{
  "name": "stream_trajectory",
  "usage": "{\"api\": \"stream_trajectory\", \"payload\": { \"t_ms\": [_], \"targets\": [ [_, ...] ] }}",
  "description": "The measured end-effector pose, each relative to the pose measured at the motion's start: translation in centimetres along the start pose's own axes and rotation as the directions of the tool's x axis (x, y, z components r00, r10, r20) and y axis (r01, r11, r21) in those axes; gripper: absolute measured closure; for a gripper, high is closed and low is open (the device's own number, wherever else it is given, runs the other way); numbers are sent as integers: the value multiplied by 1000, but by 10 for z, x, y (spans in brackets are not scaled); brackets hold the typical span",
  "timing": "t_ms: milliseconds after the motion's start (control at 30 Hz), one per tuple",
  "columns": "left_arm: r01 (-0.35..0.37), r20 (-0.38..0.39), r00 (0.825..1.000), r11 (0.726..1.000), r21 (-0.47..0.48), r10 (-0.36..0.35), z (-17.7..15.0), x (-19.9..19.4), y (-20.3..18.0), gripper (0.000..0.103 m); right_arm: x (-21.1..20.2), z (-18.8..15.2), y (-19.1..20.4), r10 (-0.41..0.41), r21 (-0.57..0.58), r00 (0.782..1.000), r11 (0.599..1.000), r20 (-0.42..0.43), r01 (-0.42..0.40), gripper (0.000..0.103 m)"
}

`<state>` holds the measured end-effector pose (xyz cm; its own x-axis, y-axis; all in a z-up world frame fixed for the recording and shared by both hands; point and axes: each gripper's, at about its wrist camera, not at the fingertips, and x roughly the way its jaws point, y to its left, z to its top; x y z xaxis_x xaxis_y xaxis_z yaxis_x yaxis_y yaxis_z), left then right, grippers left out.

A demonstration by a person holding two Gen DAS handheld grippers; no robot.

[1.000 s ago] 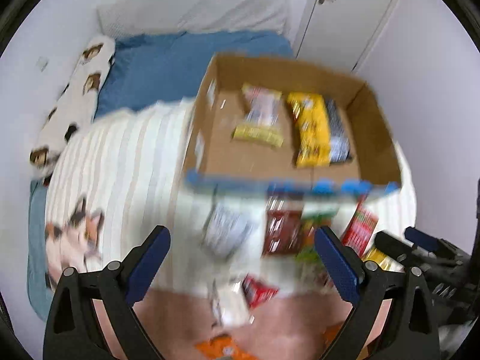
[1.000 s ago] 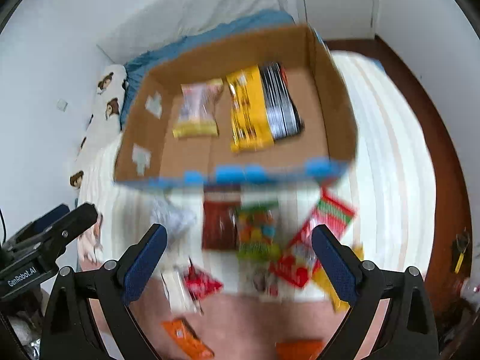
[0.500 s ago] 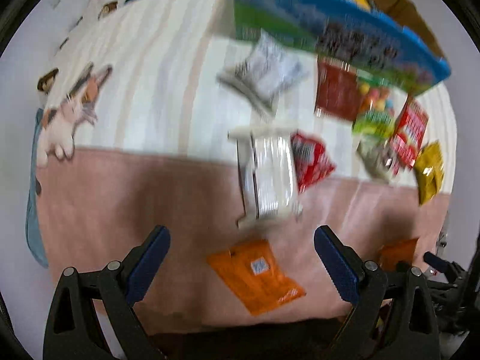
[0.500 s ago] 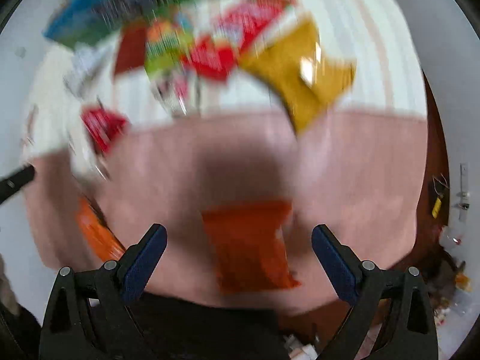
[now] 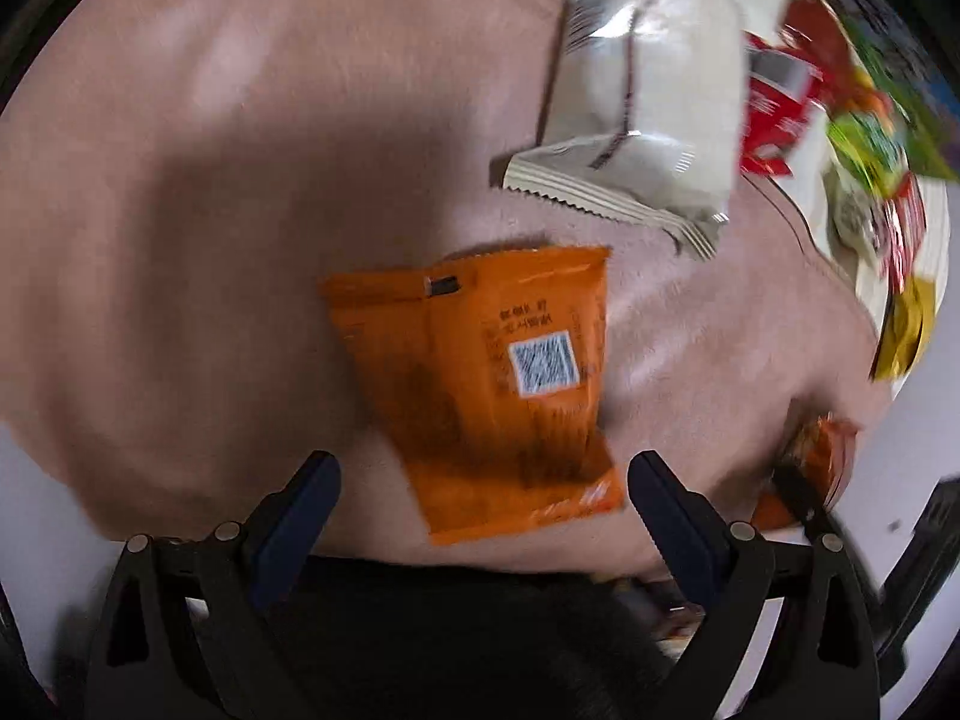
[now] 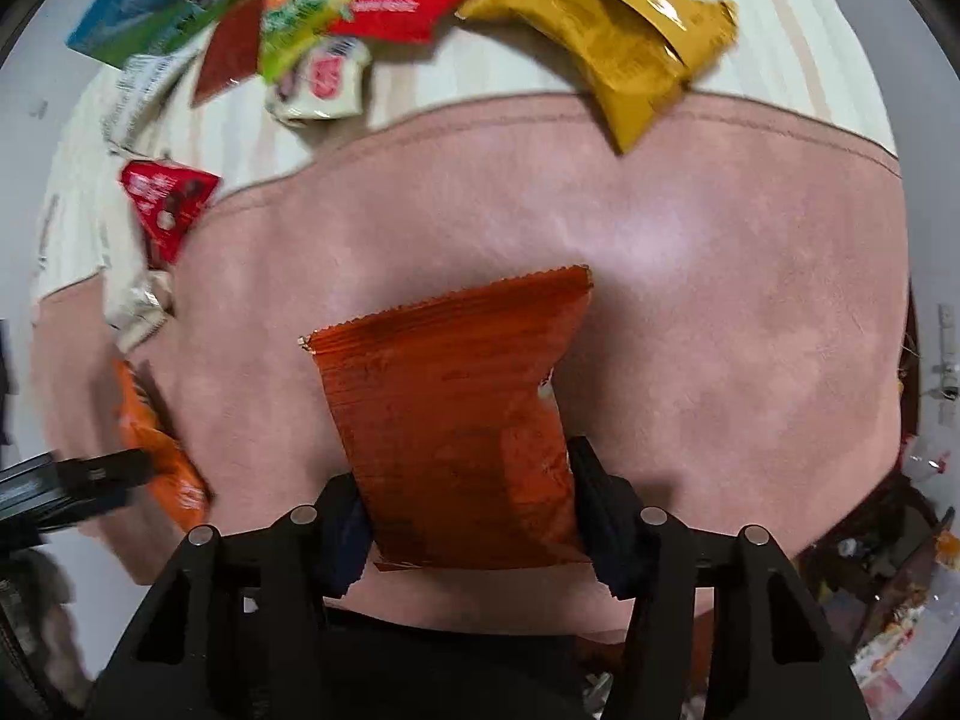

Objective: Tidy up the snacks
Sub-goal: 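Grasp the orange packet with the left gripper while the right grasps the red-orange packet, then carry both orange packets into the box and open both grippers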

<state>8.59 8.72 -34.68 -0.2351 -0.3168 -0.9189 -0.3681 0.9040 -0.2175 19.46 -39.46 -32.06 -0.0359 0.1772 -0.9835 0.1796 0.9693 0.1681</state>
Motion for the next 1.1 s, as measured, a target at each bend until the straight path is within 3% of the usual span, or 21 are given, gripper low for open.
{"api": "stream_trajectory", "payload": {
  "t_ms": [33,67,200,267,300,367,600,667,733,900,1100],
  "targets": [
    [19,6,1000,1000,-17,-19,2,4,1,26,0,2,1,9,-6,1000,1000,1,-9,42],
    [19,12,1000,1000,-25,-19,4,5,0,32,-1,4,3,6,-14,1000,1000,-6,-6,42],
    [-58,111,993,996,72,49,7,-2,-23,37,-1,8,4,34,-5,999,999,-35,-35,41],
    [-111,149,985,984,141,90,6,-5,-38,37,2,10,-1,72,20,996,997,-54,-71,36],
    [-141,161,980,975,173,113,3,-4,-46,37,3,9,-4,93,32,994,995,-59,-91,27],
    [-176,171,975,962,207,141,-1,0,-55,37,-2,9,-9,94,44,995,995,-43,-92,18],
    [-224,173,968,939,261,183,-8,11,-68,37,0,19,-2,56,33,998,998,-36,-55,18],
    [-228,178,967,937,266,185,-7,14,-73,39,2,17,3,7,4,1000,1000,-29,-7,19],
    [-235,195,963,931,280,185,-8,12,-78,47,3,17,7,-34,-23,999,999,-2,34,44],
    [-240,239,957,918,317,167,-17,-9,-95,54,-12,14,3,27,-4,999,1000,19,-27,48],
    [-185,327,943,915,360,62,-27,-75,-127,54,-79,44,10,177,17,977,983,122,-181,48]
  ]
}}
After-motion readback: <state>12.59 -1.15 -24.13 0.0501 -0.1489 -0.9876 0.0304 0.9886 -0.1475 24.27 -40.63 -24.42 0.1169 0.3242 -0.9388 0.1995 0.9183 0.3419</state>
